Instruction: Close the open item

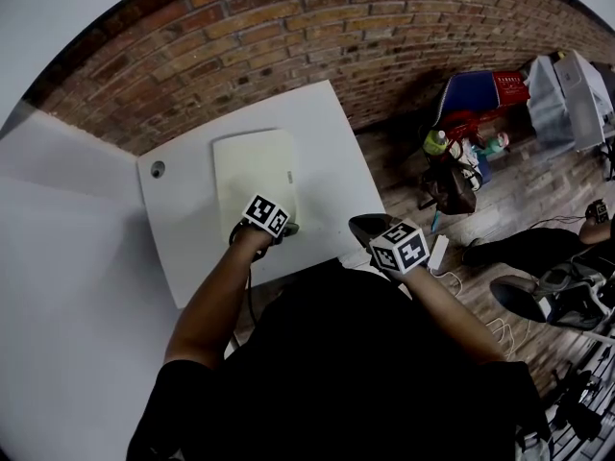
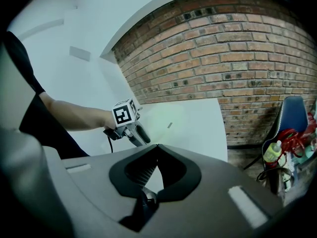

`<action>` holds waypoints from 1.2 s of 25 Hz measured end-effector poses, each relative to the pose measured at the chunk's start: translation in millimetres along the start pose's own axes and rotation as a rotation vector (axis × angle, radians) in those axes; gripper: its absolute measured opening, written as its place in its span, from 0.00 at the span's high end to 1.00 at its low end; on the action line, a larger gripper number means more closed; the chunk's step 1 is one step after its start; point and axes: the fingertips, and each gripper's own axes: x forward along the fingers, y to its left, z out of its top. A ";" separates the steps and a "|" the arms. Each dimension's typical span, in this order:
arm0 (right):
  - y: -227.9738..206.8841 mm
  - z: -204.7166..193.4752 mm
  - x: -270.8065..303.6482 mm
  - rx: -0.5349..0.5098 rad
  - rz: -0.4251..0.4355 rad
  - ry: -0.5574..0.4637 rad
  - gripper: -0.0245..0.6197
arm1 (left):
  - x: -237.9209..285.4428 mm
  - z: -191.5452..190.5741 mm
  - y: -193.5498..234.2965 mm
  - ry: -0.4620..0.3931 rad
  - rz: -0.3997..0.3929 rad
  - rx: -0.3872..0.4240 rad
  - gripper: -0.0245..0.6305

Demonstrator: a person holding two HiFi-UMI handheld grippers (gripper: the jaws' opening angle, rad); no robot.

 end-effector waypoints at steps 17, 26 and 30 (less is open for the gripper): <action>4.2 1.2 -2.1 -0.015 0.005 -0.007 0.96 | -10.6 3.2 4.5 -0.137 -0.005 -0.082 0.63; 10.6 6.0 5.0 -0.032 0.024 -0.003 0.96 | -32.3 1.4 14.5 -0.231 0.029 -0.082 0.63; 18.7 9.0 9.3 -0.048 0.042 0.003 0.96 | -41.6 -5.0 13.0 -0.254 0.038 -0.066 0.68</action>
